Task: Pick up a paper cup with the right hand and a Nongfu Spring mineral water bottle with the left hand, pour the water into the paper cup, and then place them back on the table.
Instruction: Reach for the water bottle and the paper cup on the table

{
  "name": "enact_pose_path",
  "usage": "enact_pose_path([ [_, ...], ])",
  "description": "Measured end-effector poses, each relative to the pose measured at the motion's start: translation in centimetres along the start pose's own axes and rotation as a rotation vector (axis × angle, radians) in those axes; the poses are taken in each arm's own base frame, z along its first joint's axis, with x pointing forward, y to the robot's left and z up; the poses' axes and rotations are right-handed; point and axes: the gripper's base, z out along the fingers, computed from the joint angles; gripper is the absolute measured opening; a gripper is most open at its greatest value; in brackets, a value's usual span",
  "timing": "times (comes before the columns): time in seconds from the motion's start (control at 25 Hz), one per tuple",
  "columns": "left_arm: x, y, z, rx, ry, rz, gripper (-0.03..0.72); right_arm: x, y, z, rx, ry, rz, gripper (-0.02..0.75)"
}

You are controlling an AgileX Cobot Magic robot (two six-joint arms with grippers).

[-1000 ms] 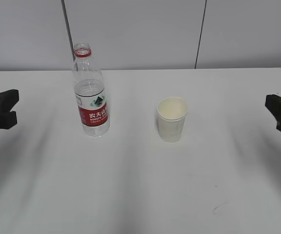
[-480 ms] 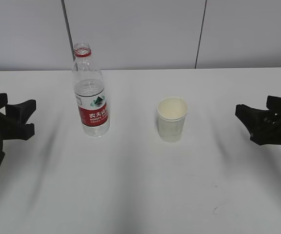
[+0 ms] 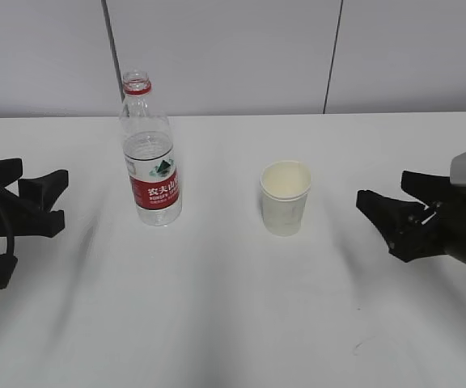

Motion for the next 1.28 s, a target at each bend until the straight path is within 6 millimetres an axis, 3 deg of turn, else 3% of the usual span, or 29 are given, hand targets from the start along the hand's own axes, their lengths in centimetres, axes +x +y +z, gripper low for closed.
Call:
enact_pose_path([
  [0.32,0.0,0.0,0.0,0.001,-0.002,0.000,0.424,2.4,-0.2,1.4,-0.021,0.044,0.045,0.587],
  [1.28,-0.1,0.0,0.0,0.002,-0.006,-0.001,0.424,5.0,-1.4,7.9,-0.203,0.058,-0.045,0.587],
])
